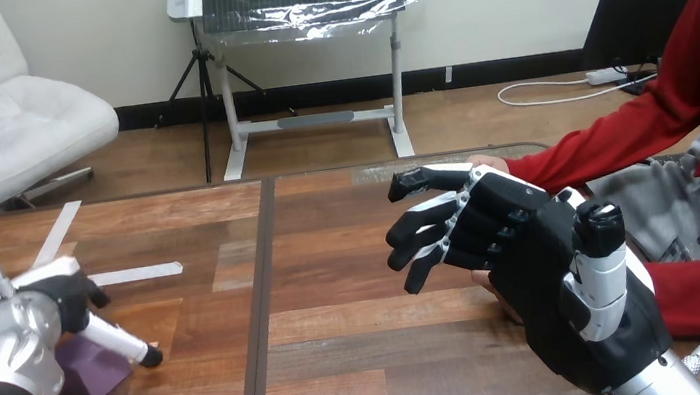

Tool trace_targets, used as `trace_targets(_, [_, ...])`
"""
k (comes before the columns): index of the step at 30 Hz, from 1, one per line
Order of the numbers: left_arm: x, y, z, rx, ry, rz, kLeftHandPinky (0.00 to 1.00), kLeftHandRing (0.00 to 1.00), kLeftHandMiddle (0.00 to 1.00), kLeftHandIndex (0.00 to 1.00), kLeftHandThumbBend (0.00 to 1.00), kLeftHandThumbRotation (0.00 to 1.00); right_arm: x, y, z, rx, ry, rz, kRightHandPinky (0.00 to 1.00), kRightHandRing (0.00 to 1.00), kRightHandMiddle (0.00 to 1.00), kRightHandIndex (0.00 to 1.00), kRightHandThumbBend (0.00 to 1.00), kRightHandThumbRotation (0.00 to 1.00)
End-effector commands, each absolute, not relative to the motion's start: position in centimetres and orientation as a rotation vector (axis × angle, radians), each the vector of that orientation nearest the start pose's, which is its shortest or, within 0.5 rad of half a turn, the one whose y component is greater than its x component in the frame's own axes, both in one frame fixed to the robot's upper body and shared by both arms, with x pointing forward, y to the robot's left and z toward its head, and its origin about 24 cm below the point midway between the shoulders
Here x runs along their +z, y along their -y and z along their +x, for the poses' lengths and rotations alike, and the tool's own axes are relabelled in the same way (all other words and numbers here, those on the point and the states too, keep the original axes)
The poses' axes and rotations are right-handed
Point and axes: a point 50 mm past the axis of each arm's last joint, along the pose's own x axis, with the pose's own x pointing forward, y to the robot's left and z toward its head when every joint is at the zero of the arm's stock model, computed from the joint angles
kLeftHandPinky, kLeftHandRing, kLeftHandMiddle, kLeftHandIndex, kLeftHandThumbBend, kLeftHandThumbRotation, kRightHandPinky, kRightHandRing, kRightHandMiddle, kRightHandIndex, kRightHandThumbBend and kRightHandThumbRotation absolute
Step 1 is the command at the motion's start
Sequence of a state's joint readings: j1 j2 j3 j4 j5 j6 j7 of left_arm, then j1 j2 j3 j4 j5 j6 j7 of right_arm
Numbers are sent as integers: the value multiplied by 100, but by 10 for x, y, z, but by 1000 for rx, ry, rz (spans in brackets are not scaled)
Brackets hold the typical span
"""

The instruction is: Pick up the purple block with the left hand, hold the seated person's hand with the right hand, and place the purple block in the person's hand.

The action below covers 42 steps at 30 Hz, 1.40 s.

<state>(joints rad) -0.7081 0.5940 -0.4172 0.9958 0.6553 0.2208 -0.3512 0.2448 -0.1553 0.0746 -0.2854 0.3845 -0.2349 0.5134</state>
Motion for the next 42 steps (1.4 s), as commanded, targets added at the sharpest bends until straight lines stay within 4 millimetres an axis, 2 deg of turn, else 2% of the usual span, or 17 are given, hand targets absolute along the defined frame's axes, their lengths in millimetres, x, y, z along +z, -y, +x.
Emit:
trace_targets(1, [62, -283, 352, -201, -717, 1351, 77, 89, 90, 90, 85, 35, 96, 145, 204, 534, 407, 165, 42, 55, 59, 69, 94, 100])
trace_targets(18, [61, -286, 350, -203, -721, 1360, 77, 88, 89, 89, 85, 35, 96, 146, 204, 539, 405, 165, 42, 55, 59, 69, 94, 100])
trace_targets(42, [61, -289, 347, -191, -725, 1372, 71, 87, 89, 88, 84, 28, 97, 146, 203, 541, 408, 165, 41, 55, 59, 69, 94, 100])
